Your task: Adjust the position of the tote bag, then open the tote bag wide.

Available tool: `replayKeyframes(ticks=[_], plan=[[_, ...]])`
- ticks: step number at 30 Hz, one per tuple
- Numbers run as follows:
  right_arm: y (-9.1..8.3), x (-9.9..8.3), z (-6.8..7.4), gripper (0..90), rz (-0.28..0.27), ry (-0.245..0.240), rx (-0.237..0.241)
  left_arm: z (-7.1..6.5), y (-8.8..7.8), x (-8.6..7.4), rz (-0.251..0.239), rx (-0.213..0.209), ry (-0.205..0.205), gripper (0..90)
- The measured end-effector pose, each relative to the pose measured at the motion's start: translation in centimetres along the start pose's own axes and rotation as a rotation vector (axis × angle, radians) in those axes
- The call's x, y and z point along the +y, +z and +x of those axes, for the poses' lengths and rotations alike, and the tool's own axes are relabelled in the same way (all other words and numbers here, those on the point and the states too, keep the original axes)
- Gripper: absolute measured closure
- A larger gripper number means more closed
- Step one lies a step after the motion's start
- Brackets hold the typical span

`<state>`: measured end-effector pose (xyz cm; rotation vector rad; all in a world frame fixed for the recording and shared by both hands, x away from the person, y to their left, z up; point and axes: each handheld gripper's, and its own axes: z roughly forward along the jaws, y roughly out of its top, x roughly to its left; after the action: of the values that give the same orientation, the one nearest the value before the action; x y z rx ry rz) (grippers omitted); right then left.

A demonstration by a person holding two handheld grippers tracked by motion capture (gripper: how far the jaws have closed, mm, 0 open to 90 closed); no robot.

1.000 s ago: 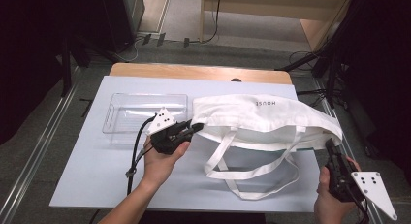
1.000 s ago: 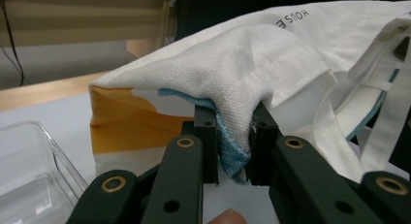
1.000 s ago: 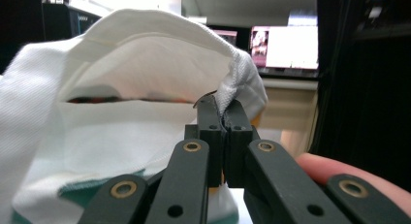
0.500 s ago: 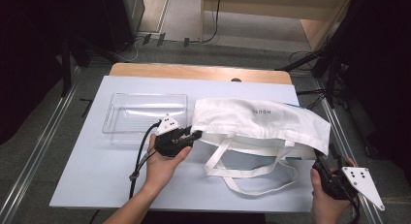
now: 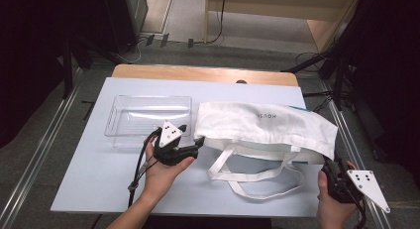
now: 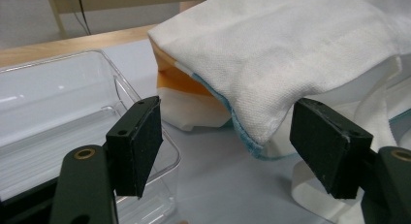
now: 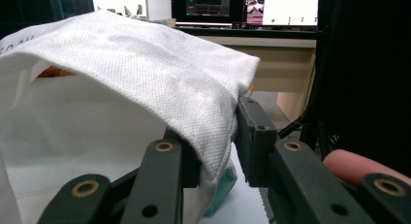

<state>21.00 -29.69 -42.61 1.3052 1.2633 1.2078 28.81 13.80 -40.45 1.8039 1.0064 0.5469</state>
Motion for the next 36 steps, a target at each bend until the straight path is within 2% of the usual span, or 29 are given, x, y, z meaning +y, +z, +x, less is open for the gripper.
replayKeyframes(ticks=[3, 5, 6, 8, 11, 13, 16, 18, 22, 25, 26, 28, 30, 32, 36], plan=[[0.4, 0.0, 0.2, 65.0, 0.002, 0.006, -0.017, 0.0, 0.2, 0.2, -0.011, 0.010, 0.008, 27.4], [0.9, 0.1, 0.4, 51.2, 0.000, 0.014, -0.028, -0.1, 0.2, 0.3, -0.020, -0.010, 0.012, 30.3], [1.0, 0.2, 0.6, 47.4, -0.003, 0.020, -0.039, 0.0, 0.2, 0.4, -0.027, -0.038, 0.006, 33.1], [1.1, 0.4, 0.9, 40.7, -0.018, 0.023, -0.051, -0.1, 0.2, 0.5, -0.034, -0.038, 0.009, 35.5], [1.0, 0.6, 1.2, 37.9, -0.024, 0.008, -0.048, -0.2, 0.0, 0.3, -0.033, -0.052, 0.027, 43.7], [0.9, 0.9, 1.1, 37.1, -0.035, 0.014, -0.034, -0.2, -0.1, 0.2, -0.029, -0.075, 0.035, 50.3], [0.6, 1.3, 0.8, 37.2, -0.051, 0.045, -0.002, -0.3, -0.2, 0.2, -0.040, -0.090, 0.044, 56.1], [0.6, 1.4, 0.8, 39.7, -0.050, 0.040, 0.014, -0.2, -0.3, 0.3, -0.046, -0.099, 0.051, 62.4], [0.6, 1.2, 1.0, 43.5, -0.047, 0.000, 0.016, 0.3, -0.3, 0.4, -0.035, -0.116, 0.021, 67.1], [0.4, 1.1, 0.9, 49.8, -0.046, 0.007, 0.016, 0.3, -0.3, 0.5, -0.042, -0.131, 0.000, 62.3], [0.4, 1.1, 0.8, 51.3, -0.046, 0.013, 0.020, 0.1, -0.2, 0.5, -0.037, -0.130, -0.007, 57.9], [0.4, 1.2, 0.7, 56.2, -0.047, 0.025, 0.027, -0.1, -0.1, 0.5, -0.025, -0.108, 0.005, 45.5], [0.4, 1.2, 0.7, 60.3, -0.049, 0.029, 0.032, -0.4, 0.1, 0.4, -0.020, -0.087, 0.020, 45.4], [0.3, 1.3, 0.6, 64.4, -0.049, 0.033, 0.042, -0.5, 0.4, 0.4, -0.012, -0.046, 0.037, 43.9], [0.1, 1.4, 0.4, 69.7, -0.039, 0.043, 0.042, -0.6, 0.6, 0.5, -0.019, -0.042, 0.039, 43.5]])
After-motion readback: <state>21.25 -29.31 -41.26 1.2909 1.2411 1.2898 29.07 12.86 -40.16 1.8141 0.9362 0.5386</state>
